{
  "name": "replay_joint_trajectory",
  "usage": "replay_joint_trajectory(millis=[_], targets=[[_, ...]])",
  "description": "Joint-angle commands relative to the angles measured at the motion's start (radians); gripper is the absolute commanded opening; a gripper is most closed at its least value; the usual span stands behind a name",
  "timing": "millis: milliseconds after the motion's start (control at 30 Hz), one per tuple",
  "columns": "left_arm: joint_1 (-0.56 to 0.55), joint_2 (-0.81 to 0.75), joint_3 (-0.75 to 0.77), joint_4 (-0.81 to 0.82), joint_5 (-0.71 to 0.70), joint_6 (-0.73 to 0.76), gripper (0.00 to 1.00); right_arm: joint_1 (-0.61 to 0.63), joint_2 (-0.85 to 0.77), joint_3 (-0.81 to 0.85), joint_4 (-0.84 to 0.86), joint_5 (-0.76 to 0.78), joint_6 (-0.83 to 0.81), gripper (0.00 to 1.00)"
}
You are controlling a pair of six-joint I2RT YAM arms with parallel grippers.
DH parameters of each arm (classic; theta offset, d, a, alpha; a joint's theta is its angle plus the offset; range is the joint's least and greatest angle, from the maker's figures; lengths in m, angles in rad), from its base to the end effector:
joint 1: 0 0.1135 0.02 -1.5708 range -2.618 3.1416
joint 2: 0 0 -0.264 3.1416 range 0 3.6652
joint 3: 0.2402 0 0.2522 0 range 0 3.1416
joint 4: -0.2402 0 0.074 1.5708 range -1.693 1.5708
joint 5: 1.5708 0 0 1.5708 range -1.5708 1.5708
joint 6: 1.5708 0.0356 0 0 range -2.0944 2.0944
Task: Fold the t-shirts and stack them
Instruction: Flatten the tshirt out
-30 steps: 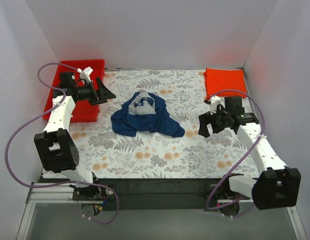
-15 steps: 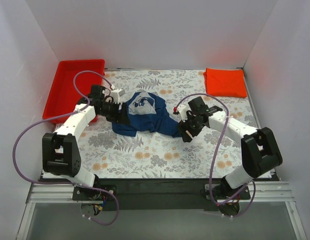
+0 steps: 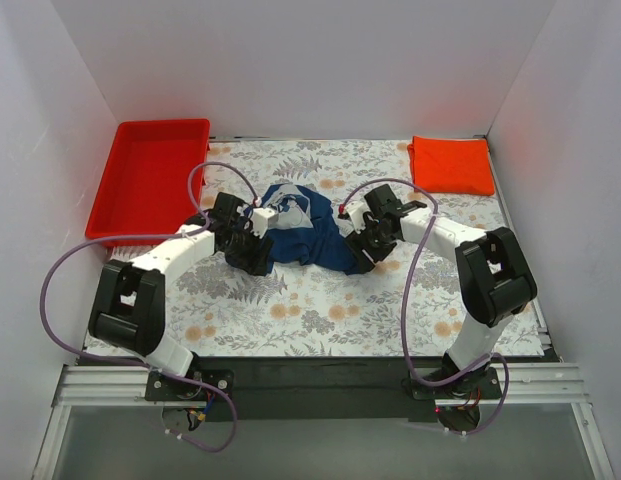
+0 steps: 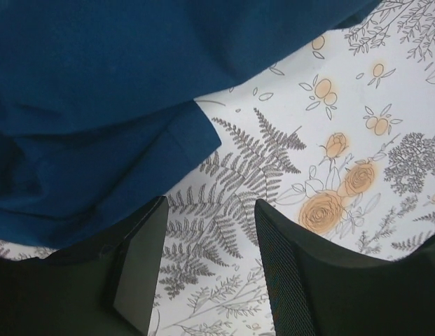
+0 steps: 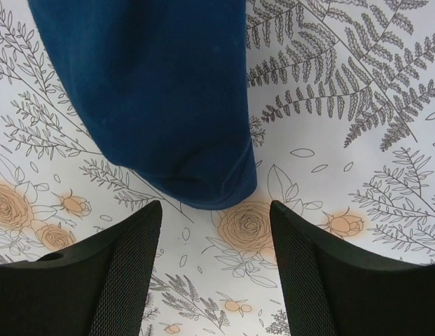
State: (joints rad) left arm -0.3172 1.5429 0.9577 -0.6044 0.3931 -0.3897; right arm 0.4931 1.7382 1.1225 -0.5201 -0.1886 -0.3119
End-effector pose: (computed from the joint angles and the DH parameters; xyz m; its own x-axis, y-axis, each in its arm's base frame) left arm 0.2710 -0.1033 0.1929 -0.9767 -0.0487 -0.2091 0.0567 0.8807 -0.4702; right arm 0.3003 0.1690 0.1825 -0.5963 -0.6626 -0.4533 -0.7539 0.6562 0.0325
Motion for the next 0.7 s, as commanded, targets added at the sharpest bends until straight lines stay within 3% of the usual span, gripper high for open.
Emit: replay_joint_trajectory(millis=[0,100,233,333,433,467,533,567,667], targets=[[-0.037,0.022,0.001,0.081,-0.066,0.038,0.52,0.002,0.026,0.051,0.017,-0.022,0.02,0.68],[-0.077,0.06,-0.005,0.1,-0.091,0.043,0.58,0.004,0.053,0.071,0.014,-0.015,0.023,0.55],[-0.1,0.089,-0.019,0.155,-0.169,0.041,0.58,0.002,0.054,0.086,-0.001,-0.023,0.027,0.36],[-0.1,0.132,-0.027,0.192,-0.201,0.048,0.54,0.002,0.025,0.088,-0.023,-0.04,0.023,0.03],[-0.106,0.161,-0.036,0.213,-0.241,0.08,0.4,-0.002,-0.015,0.08,-0.035,-0.048,0.014,0.01],[-0.105,0.167,-0.04,0.21,-0.255,0.087,0.28,-0.004,-0.025,0.077,-0.046,-0.048,0.011,0.01],[-0.105,0.158,-0.05,0.192,-0.258,0.092,0.16,-0.016,-0.061,0.068,-0.057,-0.051,0.001,0.01],[-0.105,0.132,-0.059,0.183,-0.255,0.088,0.04,-0.022,-0.077,0.063,-0.064,-0.052,-0.004,0.01],[-0.088,0.059,-0.028,0.102,-0.226,0.054,0.0,-0.053,-0.13,0.056,-0.092,-0.052,-0.029,0.01]])
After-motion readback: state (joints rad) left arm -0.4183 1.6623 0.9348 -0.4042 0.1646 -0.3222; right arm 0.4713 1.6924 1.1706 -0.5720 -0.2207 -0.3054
